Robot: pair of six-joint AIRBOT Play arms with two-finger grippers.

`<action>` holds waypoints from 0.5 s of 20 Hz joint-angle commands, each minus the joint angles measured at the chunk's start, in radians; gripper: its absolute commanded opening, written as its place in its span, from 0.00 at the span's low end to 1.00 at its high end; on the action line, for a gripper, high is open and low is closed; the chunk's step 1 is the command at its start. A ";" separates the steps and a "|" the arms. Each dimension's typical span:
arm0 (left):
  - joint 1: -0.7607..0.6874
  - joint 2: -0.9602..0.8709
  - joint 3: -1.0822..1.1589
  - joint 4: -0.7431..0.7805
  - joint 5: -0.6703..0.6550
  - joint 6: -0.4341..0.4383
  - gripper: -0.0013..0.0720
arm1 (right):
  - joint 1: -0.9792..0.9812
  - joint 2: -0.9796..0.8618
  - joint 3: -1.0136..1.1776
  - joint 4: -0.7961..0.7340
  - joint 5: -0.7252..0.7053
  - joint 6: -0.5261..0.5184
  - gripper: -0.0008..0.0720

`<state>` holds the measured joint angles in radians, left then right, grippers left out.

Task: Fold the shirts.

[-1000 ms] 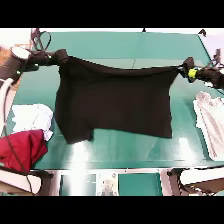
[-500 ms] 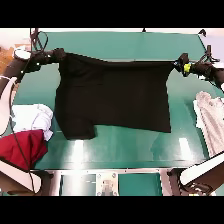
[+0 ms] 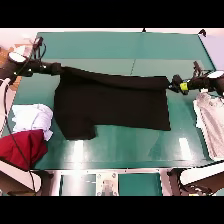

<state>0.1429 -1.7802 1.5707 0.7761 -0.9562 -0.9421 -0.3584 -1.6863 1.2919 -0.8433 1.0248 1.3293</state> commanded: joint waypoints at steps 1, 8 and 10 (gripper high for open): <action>0.003 -0.001 -0.061 0.035 -0.039 0.002 0.05 | 0.006 0.022 -0.101 -0.037 -0.014 0.005 0.03; 0.004 0.000 -0.080 0.037 -0.059 -0.003 0.06 | 0.010 0.022 -0.105 -0.030 0.000 0.006 0.20; 0.007 0.003 -0.064 0.058 -0.143 -0.060 0.79 | -0.012 0.025 -0.083 -0.031 0.078 0.006 0.34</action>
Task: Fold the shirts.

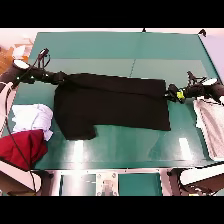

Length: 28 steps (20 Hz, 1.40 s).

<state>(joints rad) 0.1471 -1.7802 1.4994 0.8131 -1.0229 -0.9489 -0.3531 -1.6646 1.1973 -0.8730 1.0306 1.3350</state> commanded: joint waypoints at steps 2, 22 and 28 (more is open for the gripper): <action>0.019 0.006 0.047 0.090 -0.201 -0.189 0.82 | -0.060 0.034 0.016 -0.004 0.140 0.001 0.34; 0.150 0.687 -0.996 0.074 -0.072 -0.483 0.82 | -0.216 0.835 -1.037 0.221 -0.156 0.010 0.42; 0.057 0.687 -1.044 -0.043 0.095 -0.490 0.82 | -0.003 0.795 -1.055 0.415 -0.423 0.008 0.42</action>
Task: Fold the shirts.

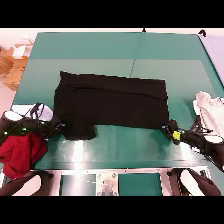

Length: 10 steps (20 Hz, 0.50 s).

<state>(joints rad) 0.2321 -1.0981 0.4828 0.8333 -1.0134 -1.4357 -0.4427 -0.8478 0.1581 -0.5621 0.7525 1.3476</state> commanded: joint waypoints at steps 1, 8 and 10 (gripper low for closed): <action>-0.028 0.005 -0.035 -0.063 0.080 -0.003 0.82 | 0.107 -0.040 -0.016 0.119 -0.163 -0.005 0.42; -0.028 0.005 -0.061 -0.143 0.119 0.051 0.56 | 0.116 -0.072 -0.012 0.125 -0.185 -0.020 0.19; -0.028 0.005 -0.061 -0.159 0.122 0.093 0.13 | 0.116 -0.072 -0.012 0.125 -0.184 -0.024 0.10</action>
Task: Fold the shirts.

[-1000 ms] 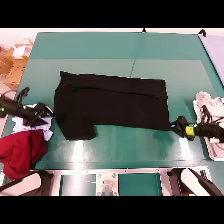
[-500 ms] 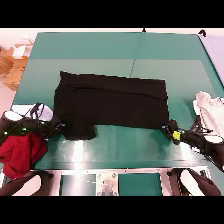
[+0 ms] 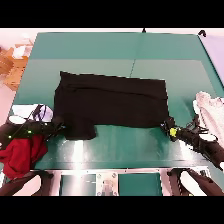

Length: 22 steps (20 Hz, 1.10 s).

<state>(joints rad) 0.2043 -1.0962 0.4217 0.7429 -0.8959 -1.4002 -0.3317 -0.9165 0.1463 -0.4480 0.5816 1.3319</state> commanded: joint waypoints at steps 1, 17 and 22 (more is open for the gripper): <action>0.000 0.003 0.000 -0.069 0.012 0.081 0.05 | 0.005 -0.003 0.000 0.010 -0.013 -0.010 0.04; 0.000 0.418 0.068 -0.018 -0.331 -0.063 0.05 | -0.249 0.134 0.277 -0.477 0.457 0.136 0.03; 0.000 0.375 0.203 -0.079 -0.169 -0.008 0.05 | -0.174 0.082 0.452 -0.369 0.364 0.130 0.03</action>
<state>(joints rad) 0.2043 -0.6998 0.5587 0.6968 -1.1446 -1.4342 -0.5491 -0.8047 0.5076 -0.8558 0.9897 1.4574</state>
